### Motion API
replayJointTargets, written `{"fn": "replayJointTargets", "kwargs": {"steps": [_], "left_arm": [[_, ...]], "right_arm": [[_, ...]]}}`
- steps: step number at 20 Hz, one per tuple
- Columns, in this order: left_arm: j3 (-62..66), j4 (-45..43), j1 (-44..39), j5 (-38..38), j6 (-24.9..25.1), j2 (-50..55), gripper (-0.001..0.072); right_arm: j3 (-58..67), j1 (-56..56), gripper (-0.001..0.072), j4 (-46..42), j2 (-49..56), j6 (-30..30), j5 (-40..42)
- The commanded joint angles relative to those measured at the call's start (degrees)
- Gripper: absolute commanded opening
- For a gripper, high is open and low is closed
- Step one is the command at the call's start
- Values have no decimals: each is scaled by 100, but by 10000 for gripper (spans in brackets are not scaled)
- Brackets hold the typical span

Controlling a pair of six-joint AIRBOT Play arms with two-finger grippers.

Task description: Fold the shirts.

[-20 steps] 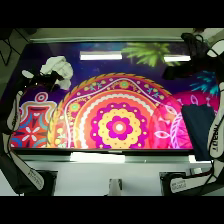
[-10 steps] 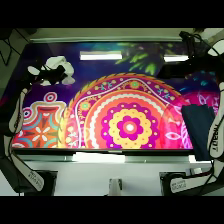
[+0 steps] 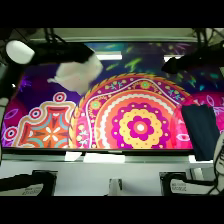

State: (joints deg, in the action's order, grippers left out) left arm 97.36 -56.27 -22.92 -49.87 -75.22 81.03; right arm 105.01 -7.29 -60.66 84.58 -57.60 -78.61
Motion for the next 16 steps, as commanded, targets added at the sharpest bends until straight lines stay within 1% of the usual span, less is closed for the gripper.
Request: {"fn": "replayJointTargets", "kwargs": {"steps": [1, 2, 3, 4, 5, 6, 7, 9, 10, 11, 12, 13, 15, 16], "left_arm": [[-1086, -330, -1646, 131, -944, -334, 33], [-1521, -330, -2155, 612, -1283, -238, 33], [-1805, -330, -2568, 1019, -1545, -81, 52], [-1897, -332, -2883, 1115, -1661, 136, 236], [-1832, -332, -3008, 909, -1659, 308, 619], [-1646, -496, -2922, 382, -1655, 415, 715], [-1414, -1075, -2688, -223, -1659, 431, 714], [-844, -2837, -1840, -1432, -1661, 411, 715], [-647, -3512, -1255, -1797, -1659, 411, 715], [-595, -3694, -643, -1991, -1659, 413, 715], [-627, -3532, 76, -2170, -1661, 439, 715], [-697, -3178, 728, -2319, -1663, 514, 715], [-1058, -1989, 2011, -2382, -1825, 730, 715], [-1292, -1405, 2483, -2343, -1880, 846, 715]], "right_arm": [[4, 0, 521, -1276, -1062, -9, 369], [4, 0, 521, -1620, -1373, -48, 400], [4, 0, 533, -1912, -1655, -90, 369], [4, 0, 560, -2094, -1873, -87, 282], [4, 0, 562, -2135, -2017, -87, 129], [2, 0, 605, -2131, -2103, -87, -107], [2, 0, 674, -2098, -2114, -85, -372], [-72, 0, 678, -1998, -2022, -87, -979], [-254, 0, 679, -1873, -1976, -83, -1178], [-549, 0, 679, -1773, -1967, -55, -1263], [-960, 0, 680, -1613, -1969, -15, -1296], [-1388, 0, 680, -1462, -1969, 24, -1281], [-2389, 0, 682, -1086, -1969, 70, -1119], [-2826, 0, 682, -870, -1969, 96, -1016]]}}
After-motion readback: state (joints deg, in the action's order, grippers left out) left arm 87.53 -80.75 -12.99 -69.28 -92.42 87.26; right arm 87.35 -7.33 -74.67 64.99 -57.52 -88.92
